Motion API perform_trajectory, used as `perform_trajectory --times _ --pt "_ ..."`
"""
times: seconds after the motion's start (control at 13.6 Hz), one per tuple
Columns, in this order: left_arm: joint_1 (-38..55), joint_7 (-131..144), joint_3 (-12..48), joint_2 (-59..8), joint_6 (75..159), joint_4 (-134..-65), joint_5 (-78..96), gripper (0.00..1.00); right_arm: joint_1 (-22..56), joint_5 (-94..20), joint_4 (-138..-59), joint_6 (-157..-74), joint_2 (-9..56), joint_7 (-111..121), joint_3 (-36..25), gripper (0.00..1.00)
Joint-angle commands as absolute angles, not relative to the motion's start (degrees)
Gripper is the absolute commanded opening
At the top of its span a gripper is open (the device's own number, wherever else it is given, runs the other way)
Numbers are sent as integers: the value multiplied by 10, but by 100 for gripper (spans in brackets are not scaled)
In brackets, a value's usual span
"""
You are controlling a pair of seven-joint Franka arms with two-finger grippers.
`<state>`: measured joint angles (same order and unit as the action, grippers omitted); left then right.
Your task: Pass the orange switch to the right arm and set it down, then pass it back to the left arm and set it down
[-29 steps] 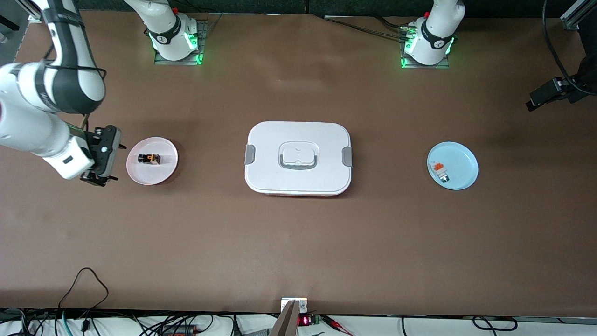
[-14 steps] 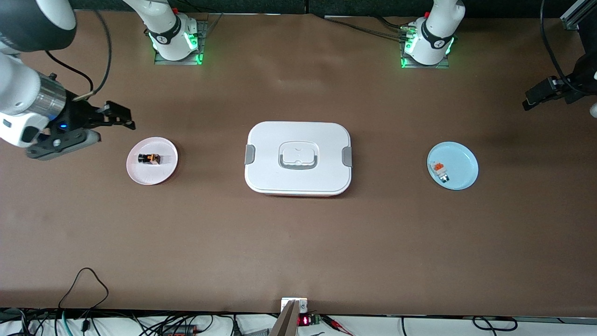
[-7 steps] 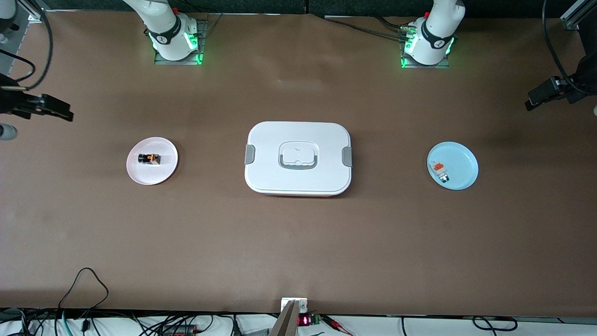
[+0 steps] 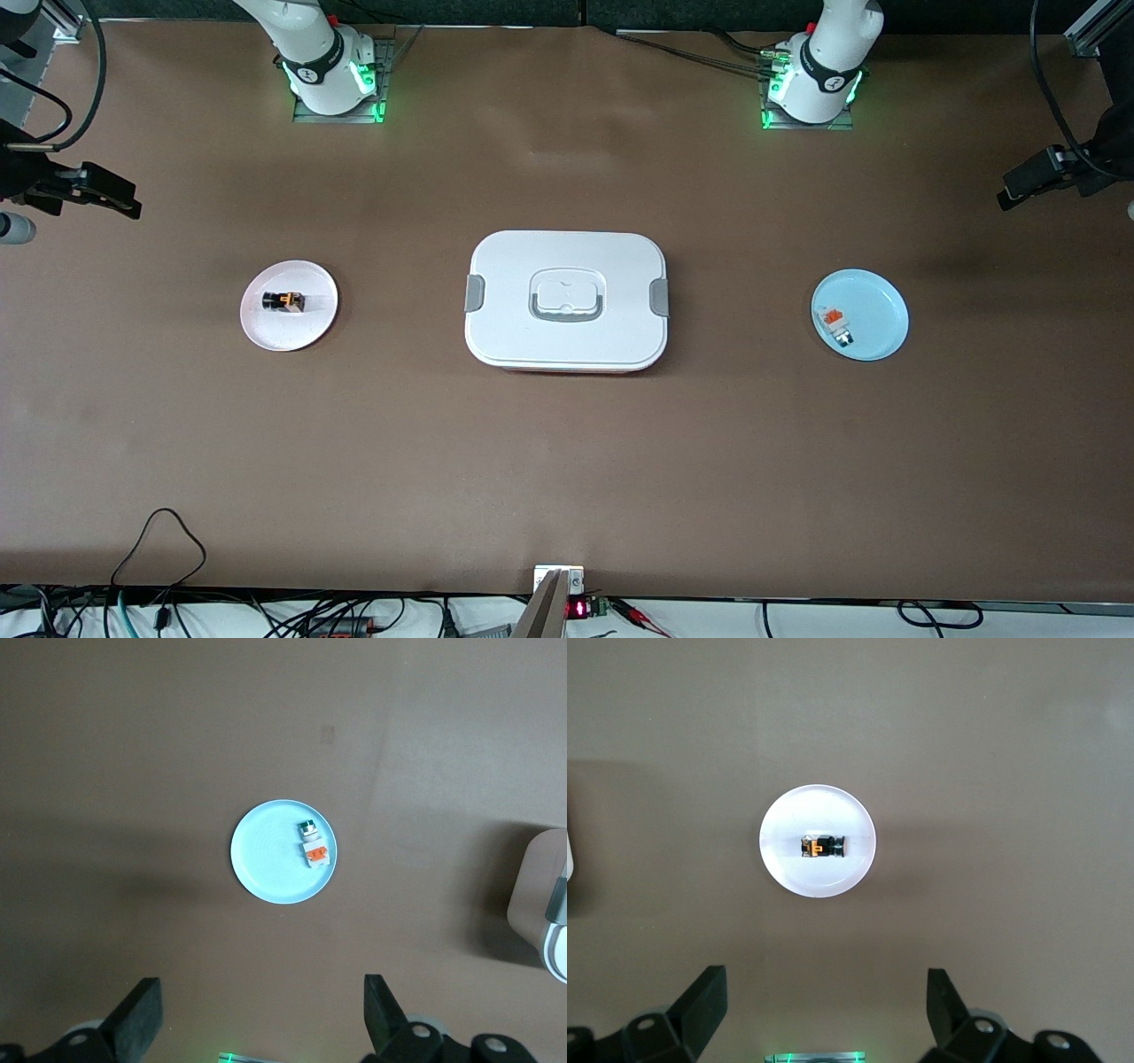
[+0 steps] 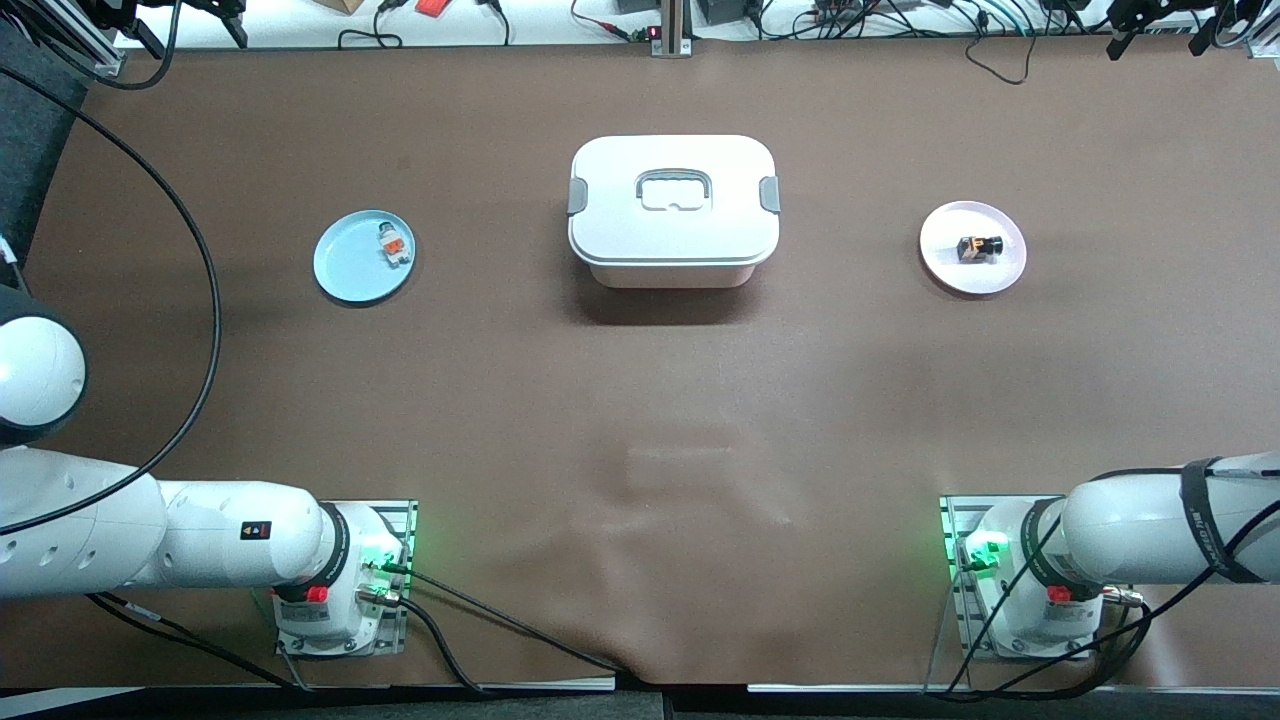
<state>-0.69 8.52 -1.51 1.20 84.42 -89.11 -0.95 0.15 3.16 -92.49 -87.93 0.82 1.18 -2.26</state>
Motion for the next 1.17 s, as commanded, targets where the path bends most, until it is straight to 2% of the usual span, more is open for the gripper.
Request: perform_trajectory --times 0.0,0.73,1.1 --pt "-1 75 -20 12 839 -886 -21 100 3 33 -938 -891 -13 15 -21 100" --pt "-15 47 -21 33 853 -897 -14 100 -1 -11 -903 -874 -4 13 -33 100" --pt "-19 33 -21 63 898 -953 -14 100 2 0 -901 -873 -4 6 -32 100"
